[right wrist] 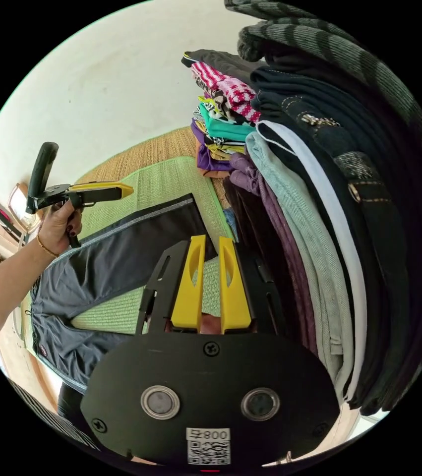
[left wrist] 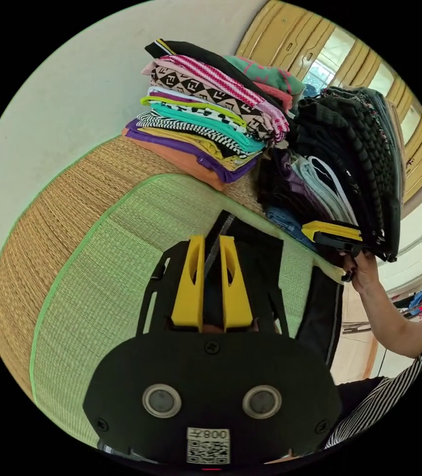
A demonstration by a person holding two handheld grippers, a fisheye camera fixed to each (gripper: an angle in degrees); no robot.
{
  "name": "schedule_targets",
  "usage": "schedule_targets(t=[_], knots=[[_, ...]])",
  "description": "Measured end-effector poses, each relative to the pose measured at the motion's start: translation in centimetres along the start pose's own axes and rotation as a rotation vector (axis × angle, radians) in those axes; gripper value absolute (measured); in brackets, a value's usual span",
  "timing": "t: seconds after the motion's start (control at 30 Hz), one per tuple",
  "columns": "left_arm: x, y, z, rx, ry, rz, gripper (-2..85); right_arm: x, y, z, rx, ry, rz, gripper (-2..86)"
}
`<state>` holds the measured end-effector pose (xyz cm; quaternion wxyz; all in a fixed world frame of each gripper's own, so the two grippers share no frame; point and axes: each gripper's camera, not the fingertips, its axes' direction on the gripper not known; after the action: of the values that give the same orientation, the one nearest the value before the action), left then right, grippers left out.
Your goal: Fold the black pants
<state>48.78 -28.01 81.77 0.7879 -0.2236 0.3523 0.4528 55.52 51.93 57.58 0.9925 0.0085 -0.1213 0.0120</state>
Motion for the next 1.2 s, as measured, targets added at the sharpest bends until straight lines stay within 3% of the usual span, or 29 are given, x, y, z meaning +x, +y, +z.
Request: schedule_targets(t=[0.17, 0.33, 0.43, 0.7, 0.83, 1.03, 1.2], knots=[[6.4, 5.6, 3.4, -0.169, 0.180, 0.133, 8.6, 0.8, 8.7, -2.8, -0.116, 0.112, 0.015, 8.6], [10.6, 8.2, 5.5, -0.282, 0.089, 0.225, 7.8, 2.1, 13.4, -1.5, -0.258, 0.146, 0.096, 8.7], [11.9, 9.1, 5.1, -0.279, -0.046, 0.249, 4.3, 2.3, 13.7, -0.6, -0.261, 0.164, 0.123, 7.1], [13.4, 10.4, 1.8, -0.203, -0.003, 0.192, 2.4, 3.1, 12.4, -3.1, -0.193, 0.128, 0.140, 3.3], [13.1, 12.3, 1.8, -0.256, -0.007, 0.109, 4.7, 5.1, 12.8, -1.2, -0.262, 0.078, 0.232, 5.3], [12.1, 20.0, -6.7, -0.077, 0.029, -0.066, 5.4, 5.3, 13.1, -2.4, -0.205, 0.083, 0.289, 4.9], [11.6, 31.4, -14.2, -0.097, -0.086, -0.281, 4.6, -1.6, 11.5, -2.8, -0.152, -0.157, 0.103, 1.6]])
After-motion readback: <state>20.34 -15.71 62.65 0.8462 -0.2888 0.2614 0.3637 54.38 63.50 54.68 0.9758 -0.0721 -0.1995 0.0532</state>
